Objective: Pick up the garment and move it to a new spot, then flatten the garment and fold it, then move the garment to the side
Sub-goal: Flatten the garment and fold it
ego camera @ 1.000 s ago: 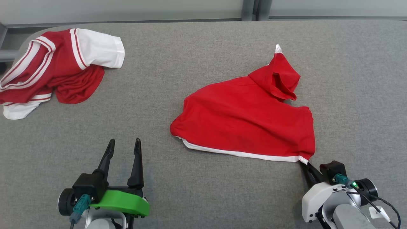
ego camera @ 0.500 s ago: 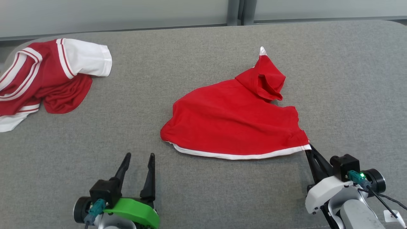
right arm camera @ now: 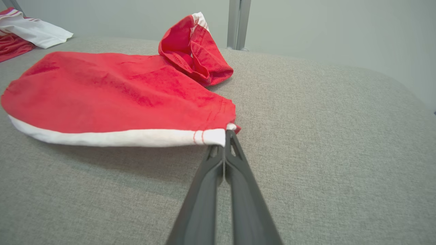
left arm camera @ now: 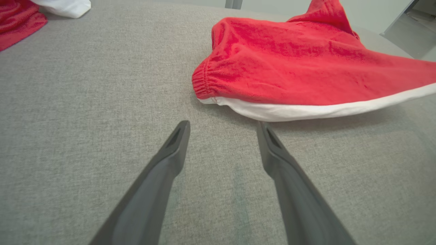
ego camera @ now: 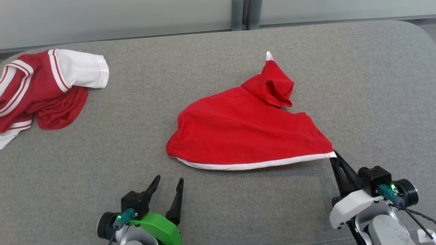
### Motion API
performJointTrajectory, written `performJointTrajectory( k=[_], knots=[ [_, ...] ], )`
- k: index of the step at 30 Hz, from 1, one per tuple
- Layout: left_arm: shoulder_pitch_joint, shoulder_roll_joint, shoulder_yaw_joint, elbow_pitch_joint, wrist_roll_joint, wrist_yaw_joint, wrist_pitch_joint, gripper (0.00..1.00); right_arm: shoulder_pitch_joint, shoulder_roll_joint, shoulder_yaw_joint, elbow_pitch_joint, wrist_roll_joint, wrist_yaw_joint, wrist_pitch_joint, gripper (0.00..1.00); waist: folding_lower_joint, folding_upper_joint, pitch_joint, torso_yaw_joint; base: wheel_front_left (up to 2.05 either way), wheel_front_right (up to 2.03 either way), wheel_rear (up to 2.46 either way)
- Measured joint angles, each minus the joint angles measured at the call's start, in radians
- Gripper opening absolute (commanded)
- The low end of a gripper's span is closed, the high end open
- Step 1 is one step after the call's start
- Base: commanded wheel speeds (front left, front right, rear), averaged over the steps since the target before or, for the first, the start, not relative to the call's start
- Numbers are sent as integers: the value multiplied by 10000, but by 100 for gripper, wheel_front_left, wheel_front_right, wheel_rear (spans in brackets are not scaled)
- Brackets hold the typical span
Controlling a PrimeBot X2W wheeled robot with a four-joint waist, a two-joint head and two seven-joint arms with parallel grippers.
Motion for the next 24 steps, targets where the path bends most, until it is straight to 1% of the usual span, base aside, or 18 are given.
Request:
performJointTrajectory(
  k=[4, 12, 18, 24],
  knots=[
    [-316, 2, -138, 566, 2, -36, 2, 100, -1, -6, 17, -46, -2, 0, 0, 0, 0, 0, 48, -60, 0, 0, 0],
    [-1135, 13, -224, 1166, 31, -77, 0, 100, -97, -69, 8, 71, 2, 0, 0, 0, 0, 0, 254, -88, 0, 0, 0],
    [-1923, 136, -527, 2090, 569, -81, 0, 100, -317, -140, -19, 190, 4, 0, 0, 0, 0, 0, 430, -104, 0, 0, 0],
    [-2509, 115, -639, 2619, 763, -84, 0, 100, -535, -182, 19, 251, 17, 0, 0, 0, 0, 0, 613, -193, 0, 0, 0]
  ],
)
